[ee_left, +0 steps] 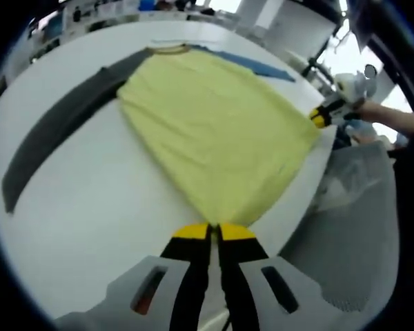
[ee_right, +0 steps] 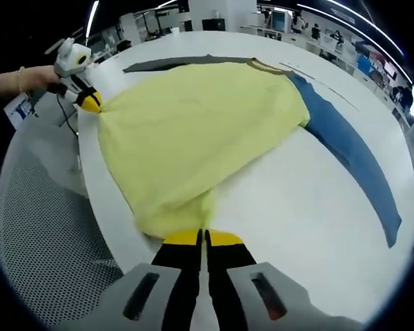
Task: Fold the garment on the visible template until the final outline fits inside the template.
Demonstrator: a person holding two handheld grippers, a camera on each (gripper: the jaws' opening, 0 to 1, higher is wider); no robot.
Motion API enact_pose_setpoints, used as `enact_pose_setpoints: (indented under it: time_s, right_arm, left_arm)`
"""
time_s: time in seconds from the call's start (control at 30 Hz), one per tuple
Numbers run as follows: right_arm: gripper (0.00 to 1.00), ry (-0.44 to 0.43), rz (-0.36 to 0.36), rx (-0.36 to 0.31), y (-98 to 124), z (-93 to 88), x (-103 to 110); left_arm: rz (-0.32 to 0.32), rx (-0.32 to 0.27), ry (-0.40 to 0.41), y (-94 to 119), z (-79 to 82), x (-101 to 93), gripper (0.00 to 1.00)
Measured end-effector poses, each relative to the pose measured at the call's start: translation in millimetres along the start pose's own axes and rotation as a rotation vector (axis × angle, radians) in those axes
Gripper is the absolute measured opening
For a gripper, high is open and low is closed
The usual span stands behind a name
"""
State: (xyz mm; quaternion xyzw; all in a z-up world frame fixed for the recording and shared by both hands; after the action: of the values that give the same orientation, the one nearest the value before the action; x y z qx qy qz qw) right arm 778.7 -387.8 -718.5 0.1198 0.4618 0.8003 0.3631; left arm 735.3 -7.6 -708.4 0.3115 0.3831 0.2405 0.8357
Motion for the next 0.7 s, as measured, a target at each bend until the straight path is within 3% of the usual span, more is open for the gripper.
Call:
enact_pose_setpoints:
  time_s: [0.7]
  right_arm:
    - [0.03, -0.056, -0.073, 0.04, 28, -23.5, -7]
  left_arm:
    - [0.0, 0.005, 0.045, 10, -6.6, 1.0, 0.0]
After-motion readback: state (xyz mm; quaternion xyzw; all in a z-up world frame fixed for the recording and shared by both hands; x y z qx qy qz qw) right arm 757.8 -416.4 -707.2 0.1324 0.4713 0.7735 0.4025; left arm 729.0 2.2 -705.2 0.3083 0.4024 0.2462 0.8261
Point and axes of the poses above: the point that each gripper's makers call its tool centre point, and the gripper's own axes: y roughly backward along the fingers, x roughly to its left, z roughly out of its top, the point moved 7 cm from there along y, roughly backward along the fingers, and after that the axes turned 15 degrees about -z, right-handed, at the moved point
